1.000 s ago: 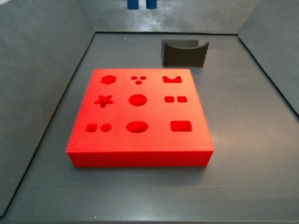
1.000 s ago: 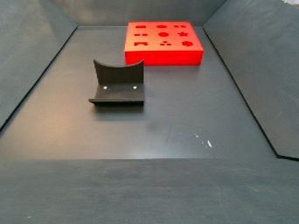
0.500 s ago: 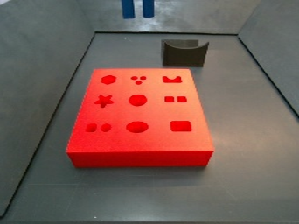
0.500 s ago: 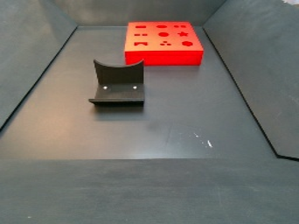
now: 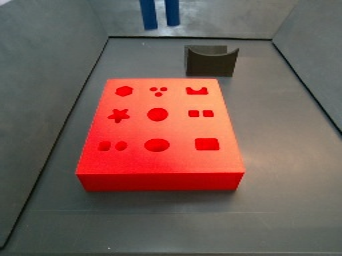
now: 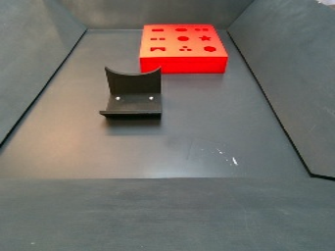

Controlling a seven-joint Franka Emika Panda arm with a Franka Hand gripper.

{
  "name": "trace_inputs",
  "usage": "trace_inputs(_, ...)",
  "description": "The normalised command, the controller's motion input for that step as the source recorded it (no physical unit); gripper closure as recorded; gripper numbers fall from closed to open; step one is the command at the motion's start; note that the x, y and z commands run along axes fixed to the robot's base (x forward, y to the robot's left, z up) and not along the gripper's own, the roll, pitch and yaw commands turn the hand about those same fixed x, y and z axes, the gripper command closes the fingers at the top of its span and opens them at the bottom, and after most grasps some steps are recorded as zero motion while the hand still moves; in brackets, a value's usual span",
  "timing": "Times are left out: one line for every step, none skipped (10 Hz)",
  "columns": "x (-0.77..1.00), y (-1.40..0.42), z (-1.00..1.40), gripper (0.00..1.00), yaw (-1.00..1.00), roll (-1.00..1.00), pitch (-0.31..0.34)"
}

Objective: Insert the square-circle object.

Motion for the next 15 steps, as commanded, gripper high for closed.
trace_inputs(0.04,0.0,-0.15,1.0,0.0,0.03,0.0)
trace_inputs(0.0,-0.15,-0.76,1.0,-0.07,0.12,-0.013)
trace_inputs(0.0,-0.19,-1.0,1.0,-0.1,0.13,0.0)
trace_inputs(0.0,-0.26,-1.0,1.0,-0.11,0.09,-0.001)
trace_inputs(0.0,-0.31,-1.0,1.0,-0.13,0.05,-0.003)
trace_inputs(0.0,-0.28,-1.0,1.0,-0.12,0.07,0.0)
trace_inputs(-0.01,-0.28,-1.0,1.0,-0.1,0.08,0.0)
trace_inputs(-0.07,-0.2,-1.0,1.0,-0.02,0.08,0.0)
trace_inputs(-0.18,-0.09,-1.0,1.0,0.0,0.06,0.0)
trace_inputs(-0.26,-0.05,-1.0,1.0,0.0,0.09,0.0)
trace_inputs(-0.37,0.0,-1.0,1.0,0.03,0.18,-0.046)
trace_inputs(-0.52,0.0,-0.92,1.0,0.08,0.22,-0.067)
trace_inputs(-0.55,0.0,-0.93,1.0,0.07,0.21,-0.086)
trace_inputs(-0.27,0.0,-0.85,1.0,0.0,0.17,-0.099)
trace_inputs(0.0,0.0,0.0,1.0,0.0,0.0,0.013)
